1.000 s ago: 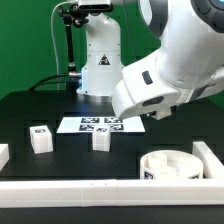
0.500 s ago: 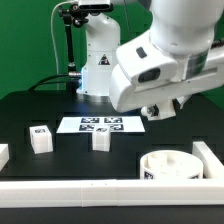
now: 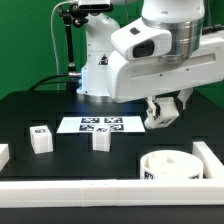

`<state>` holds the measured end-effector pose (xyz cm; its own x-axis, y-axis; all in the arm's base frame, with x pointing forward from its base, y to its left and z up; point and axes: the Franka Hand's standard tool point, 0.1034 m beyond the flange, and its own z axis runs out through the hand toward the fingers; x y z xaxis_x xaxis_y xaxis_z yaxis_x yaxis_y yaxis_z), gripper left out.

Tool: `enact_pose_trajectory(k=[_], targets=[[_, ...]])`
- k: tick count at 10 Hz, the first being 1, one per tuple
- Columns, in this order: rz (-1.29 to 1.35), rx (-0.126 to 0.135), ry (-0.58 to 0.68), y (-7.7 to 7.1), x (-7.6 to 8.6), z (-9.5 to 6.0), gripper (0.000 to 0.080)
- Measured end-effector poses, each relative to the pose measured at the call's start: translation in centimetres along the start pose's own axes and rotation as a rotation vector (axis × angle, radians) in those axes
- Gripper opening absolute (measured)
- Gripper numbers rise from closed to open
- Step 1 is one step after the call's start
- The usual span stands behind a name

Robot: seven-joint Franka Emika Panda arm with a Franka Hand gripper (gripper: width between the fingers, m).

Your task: Assemble stool

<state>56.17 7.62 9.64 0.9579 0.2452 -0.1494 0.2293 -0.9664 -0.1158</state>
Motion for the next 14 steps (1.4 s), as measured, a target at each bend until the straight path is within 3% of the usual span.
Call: enact_pose_trajectory(k=[4, 5, 6, 7, 10, 11, 14], targets=[[0.059, 0.025, 0.216, -0.6, 2.9, -1.4, 0.0327], [0.068, 0.018, 0.314, -1.1, 3.8, -2.3, 0.0327], [0.065, 0.007, 0.35, -1.7, 3.9, -2.8, 0.0327], [0.058, -0.013, 0.441, -1.3, 4.6, -3.2, 0.0327], [0.061, -0.083, 0.652, 0.0, 4.4, -3.0, 0.0327], [0.064, -0.089, 0.676, 0.0, 4.3, -2.9, 0.0327], [0.076, -0.048, 0.629, 0.0, 5.6, -4.2, 0.0327]])
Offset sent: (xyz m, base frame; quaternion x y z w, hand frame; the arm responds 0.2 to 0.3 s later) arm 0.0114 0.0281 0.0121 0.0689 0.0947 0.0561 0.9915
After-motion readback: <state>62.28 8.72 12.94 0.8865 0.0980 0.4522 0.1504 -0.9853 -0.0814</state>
